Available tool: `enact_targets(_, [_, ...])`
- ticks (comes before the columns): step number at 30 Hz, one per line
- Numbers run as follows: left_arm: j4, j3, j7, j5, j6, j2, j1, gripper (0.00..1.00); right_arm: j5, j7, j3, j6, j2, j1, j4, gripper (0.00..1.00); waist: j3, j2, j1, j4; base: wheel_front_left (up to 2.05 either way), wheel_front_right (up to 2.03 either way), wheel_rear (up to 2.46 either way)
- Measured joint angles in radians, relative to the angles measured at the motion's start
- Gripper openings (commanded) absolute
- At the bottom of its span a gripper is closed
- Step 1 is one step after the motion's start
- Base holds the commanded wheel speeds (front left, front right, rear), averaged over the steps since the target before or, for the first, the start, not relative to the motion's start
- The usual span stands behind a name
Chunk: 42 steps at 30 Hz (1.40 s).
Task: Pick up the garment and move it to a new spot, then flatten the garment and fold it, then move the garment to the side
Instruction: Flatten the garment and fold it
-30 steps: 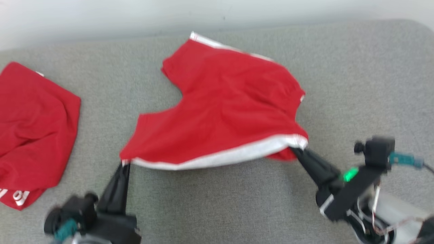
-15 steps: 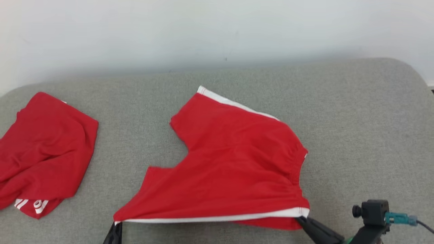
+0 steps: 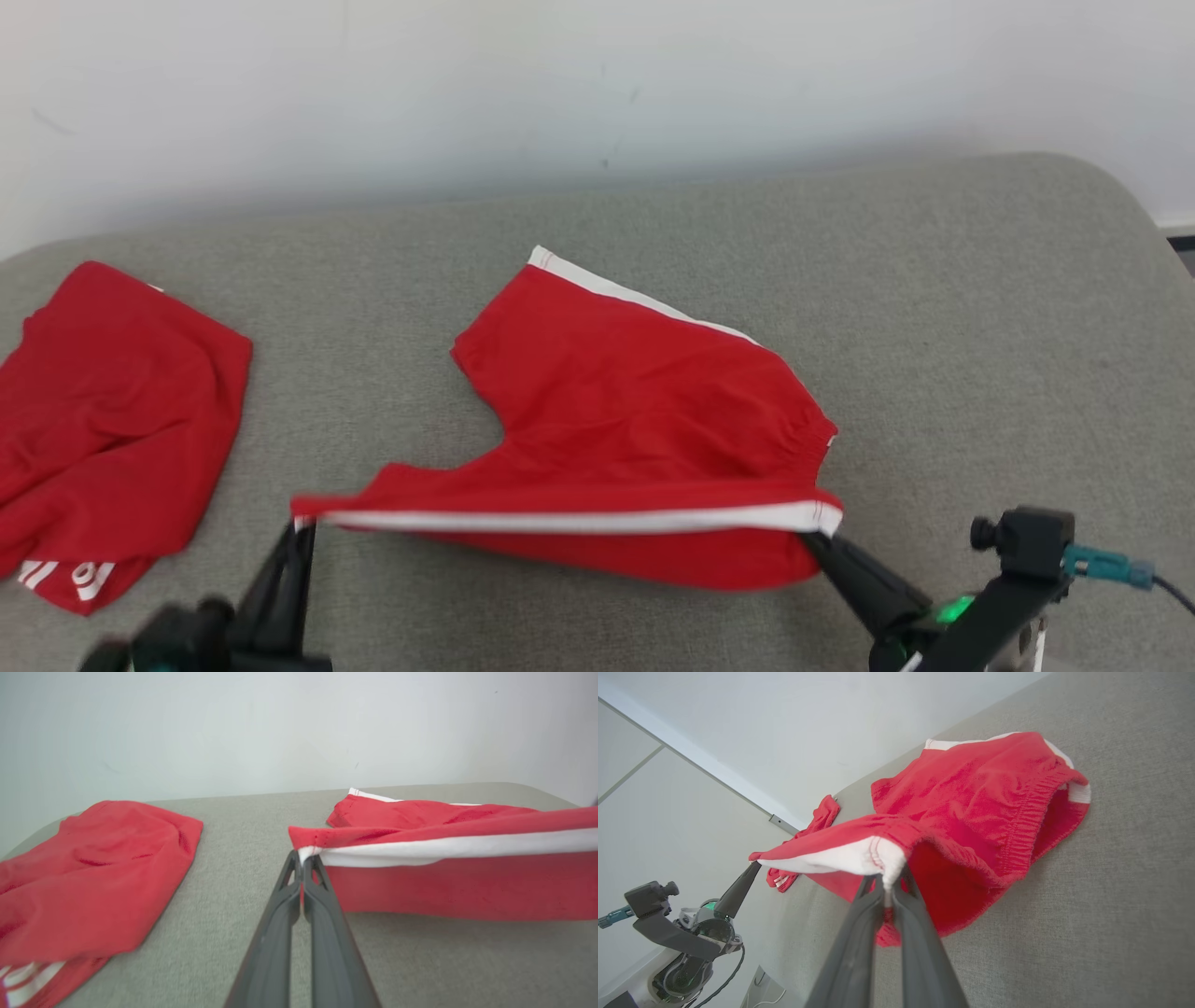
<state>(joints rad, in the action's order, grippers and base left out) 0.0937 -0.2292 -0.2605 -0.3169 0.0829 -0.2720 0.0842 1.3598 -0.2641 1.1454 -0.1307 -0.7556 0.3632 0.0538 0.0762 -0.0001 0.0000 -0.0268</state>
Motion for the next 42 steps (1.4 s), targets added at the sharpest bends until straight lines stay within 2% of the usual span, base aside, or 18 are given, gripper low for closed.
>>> enact_targets(2, [0.008,-0.013,0.024,0.023,-0.034,-0.037,0.105,0.0,0.002,0.0,-0.069,0.0,0.031,0.002,-0.003,0.0,0.017,0.0,0.0,-0.013,0.0,0.0,0.0])
enact_targets(9, [0.045,-0.044,0.153,0.079,-0.113,-0.126,0.384,0.0,-0.025,0.0,-0.142,0.0,0.13,0.084,-0.031,0.0,0.087,0.0001,0.0002,-0.056,0.0,0.0,0.0])
enact_targets(18, [0.208,-0.087,0.258,0.104,-0.179,-0.17,0.659,0.0,-0.044,0.0,-0.177,0.0,0.265,0.198,-0.162,0.0,0.201,0.0002,0.0003,-0.148,0.0,0.0,0.0])
enact_targets(23, [0.333,-0.127,0.3,0.108,-0.196,-0.183,0.775,0.0,-0.048,0.0,-0.155,0.0,0.322,0.267,-0.215,0.0,0.259,0.0002,0.0003,-0.205,0.0,0.0,0.0])
enact_targets(35, [0.573,-0.231,0.312,0.125,-0.212,-0.201,1.019,0.0,-0.07,0.0,-0.171,0.0,0.443,0.382,-0.298,0.0,0.385,0.0003,0.0003,-0.313,0.0,0.0,0.0])
enact_targets(42, [0.676,-0.324,0.287,0.117,-0.213,-0.202,1.118,0.0,-0.096,0.0,-0.181,0.0,0.477,0.404,-0.315,0.0,0.441,0.0003,0.0002,-0.355,0.0,0.0,0.0])
